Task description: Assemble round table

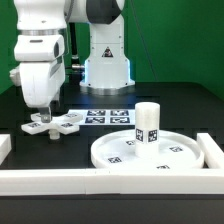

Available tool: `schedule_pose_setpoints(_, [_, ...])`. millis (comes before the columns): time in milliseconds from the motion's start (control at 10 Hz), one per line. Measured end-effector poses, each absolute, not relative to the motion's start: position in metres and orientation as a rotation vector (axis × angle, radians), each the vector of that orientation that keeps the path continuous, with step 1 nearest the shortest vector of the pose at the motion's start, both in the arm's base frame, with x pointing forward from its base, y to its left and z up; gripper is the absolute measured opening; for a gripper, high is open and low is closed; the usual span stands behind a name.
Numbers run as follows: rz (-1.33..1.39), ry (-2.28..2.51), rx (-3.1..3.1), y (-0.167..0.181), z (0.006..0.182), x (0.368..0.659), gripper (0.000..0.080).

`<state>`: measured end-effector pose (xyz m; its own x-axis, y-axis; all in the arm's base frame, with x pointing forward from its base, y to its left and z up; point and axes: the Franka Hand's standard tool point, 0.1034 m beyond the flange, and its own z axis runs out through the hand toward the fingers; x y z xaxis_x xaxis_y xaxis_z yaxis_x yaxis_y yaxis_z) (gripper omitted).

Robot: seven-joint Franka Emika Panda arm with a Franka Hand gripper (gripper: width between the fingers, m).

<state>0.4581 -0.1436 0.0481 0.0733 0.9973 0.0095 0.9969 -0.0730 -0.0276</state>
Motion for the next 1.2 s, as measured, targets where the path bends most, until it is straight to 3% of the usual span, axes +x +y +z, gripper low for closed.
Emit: schedule_pose_setpoints(1200, [0.046,-2.094,-2.273,-0.142,0.033,0.451,0.0649])
